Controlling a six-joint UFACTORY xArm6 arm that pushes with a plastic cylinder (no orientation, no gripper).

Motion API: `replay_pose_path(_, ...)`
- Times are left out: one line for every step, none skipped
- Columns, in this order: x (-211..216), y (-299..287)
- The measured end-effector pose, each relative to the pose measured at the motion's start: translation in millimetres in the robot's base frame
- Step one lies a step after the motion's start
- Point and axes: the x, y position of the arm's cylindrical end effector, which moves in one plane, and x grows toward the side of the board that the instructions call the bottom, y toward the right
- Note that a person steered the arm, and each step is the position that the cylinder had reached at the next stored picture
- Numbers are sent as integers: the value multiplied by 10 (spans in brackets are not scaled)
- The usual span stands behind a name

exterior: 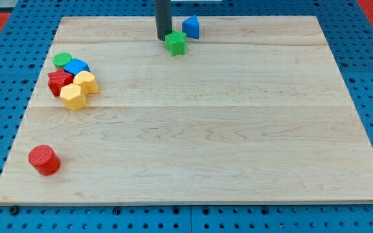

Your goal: Push the green star below the blue triangle

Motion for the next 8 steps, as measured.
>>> replay_pose_path(14,0)
replay_pose_path(14,0)
replay_pose_path(89,-220)
replay_pose_path(97,-312)
replay_pose_path(442,-326)
replay_pose_path(578,-24)
replay_pose_path(458,299)
replay_pose_path(901,433)
